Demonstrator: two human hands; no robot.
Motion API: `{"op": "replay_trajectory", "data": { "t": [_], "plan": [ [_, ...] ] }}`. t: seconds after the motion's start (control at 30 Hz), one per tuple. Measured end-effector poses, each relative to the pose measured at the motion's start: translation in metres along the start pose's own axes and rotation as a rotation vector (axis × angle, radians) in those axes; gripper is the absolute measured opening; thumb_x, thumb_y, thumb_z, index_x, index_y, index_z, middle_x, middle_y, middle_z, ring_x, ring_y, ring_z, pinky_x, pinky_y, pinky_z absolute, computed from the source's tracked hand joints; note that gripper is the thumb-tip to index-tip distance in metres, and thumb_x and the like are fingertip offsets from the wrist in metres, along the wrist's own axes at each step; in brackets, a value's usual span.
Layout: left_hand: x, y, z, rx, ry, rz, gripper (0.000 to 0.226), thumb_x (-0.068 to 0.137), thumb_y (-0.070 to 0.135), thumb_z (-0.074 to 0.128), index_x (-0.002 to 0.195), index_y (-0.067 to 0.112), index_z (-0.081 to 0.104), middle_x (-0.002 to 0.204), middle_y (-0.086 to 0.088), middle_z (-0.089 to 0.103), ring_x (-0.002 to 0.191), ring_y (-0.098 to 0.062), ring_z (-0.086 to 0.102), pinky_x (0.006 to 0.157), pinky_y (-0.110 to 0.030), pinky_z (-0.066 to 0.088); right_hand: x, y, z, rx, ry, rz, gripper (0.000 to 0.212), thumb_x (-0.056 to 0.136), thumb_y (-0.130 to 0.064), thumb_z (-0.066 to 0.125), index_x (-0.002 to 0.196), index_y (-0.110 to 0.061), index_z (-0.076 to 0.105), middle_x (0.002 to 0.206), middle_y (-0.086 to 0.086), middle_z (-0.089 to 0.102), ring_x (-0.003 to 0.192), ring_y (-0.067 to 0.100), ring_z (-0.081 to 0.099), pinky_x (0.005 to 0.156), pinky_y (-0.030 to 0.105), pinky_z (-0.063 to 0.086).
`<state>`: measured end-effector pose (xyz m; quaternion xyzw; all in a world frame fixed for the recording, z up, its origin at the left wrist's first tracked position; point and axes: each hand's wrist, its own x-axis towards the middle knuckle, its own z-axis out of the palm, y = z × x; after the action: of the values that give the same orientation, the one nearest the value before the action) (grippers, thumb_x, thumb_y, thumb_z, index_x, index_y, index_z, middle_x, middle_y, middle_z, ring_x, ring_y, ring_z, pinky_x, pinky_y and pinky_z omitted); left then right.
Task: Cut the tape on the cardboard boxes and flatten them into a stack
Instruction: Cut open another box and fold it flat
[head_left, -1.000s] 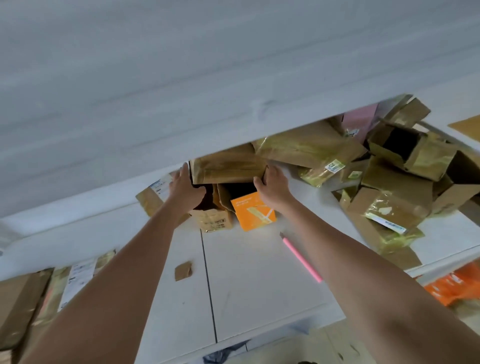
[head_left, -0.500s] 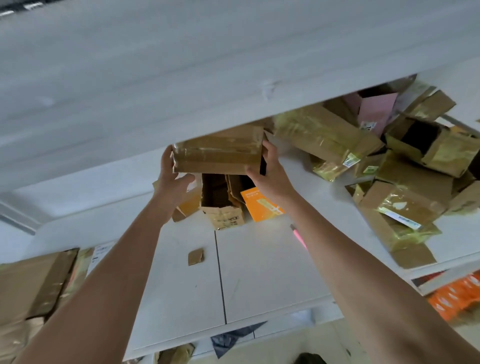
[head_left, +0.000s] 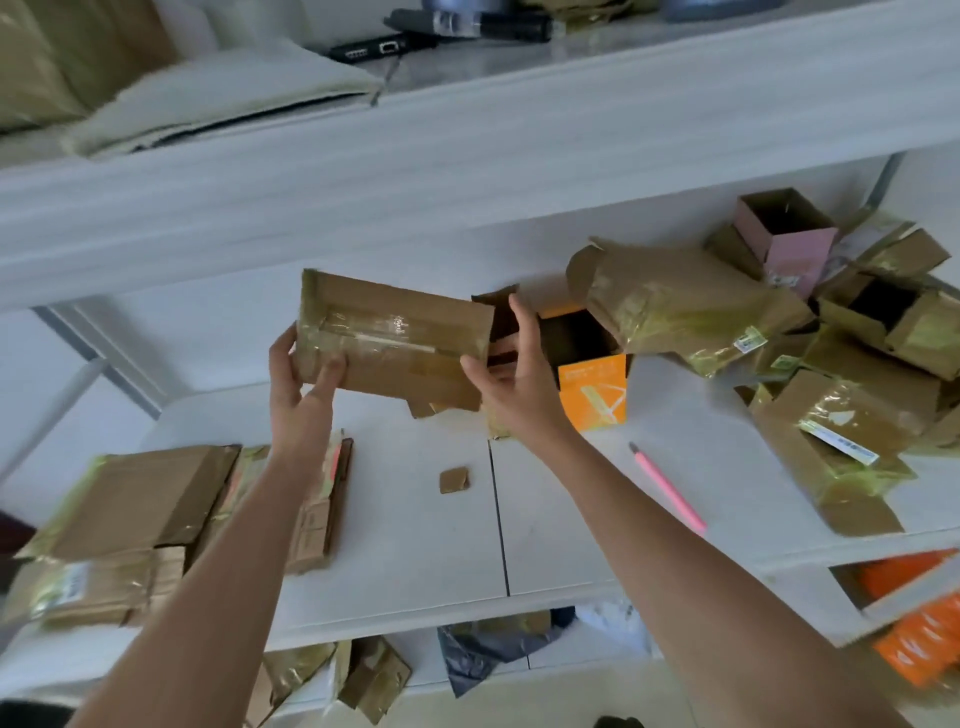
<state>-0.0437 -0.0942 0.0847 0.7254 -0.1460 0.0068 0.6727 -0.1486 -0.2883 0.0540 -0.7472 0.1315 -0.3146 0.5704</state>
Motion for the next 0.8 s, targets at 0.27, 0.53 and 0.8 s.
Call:
{"op": "replay_trajectory", "data": {
  "t": [0.27,0.53,0.8],
  "plan": [
    [-0.019,-0.016,-0.044,0.113,0.144,-0.066,0.041,0.091,0.031,0.068,0.128,0.036,0.05,0.107,0.001,0.062,0.091,-0.016,0.059,0.08,-0.028,0.049,-0.042,-0.009,0.032,-0.057,-0.131,0.057,0.069,0.09,-0.036,0.07,0.147,-0.019,0.036,0.122,-0.006,0.059,0.091,-0.002,0.057,0.078,0.011,0.045],
    [-0.061,-0.072,0.004,0.259,-0.039,-0.358,0.034,0.098,0.032,0.056,0.125,0.013,0.046,0.101,0.0,0.052,0.098,-0.022,0.052,0.074,-0.03,0.038,-0.082,0.024,-0.012,-0.26,-0.181,0.345,0.049,0.094,-0.045,0.061,0.129,-0.015,0.044,0.083,-0.002,0.053,0.075,0.01,0.056,0.065,0.02,0.045],
    [-0.071,-0.064,0.066,0.198,-0.285,-0.347,0.042,0.093,0.031,0.066,0.128,0.02,0.045,0.116,0.0,0.053,0.096,-0.011,0.053,0.072,-0.021,0.043,-0.085,0.05,-0.077,-0.313,-0.016,0.468,0.039,0.086,-0.053,0.067,0.085,-0.021,0.045,0.088,0.011,0.065,0.076,0.026,0.068,0.07,0.045,0.058]
  ]
}}
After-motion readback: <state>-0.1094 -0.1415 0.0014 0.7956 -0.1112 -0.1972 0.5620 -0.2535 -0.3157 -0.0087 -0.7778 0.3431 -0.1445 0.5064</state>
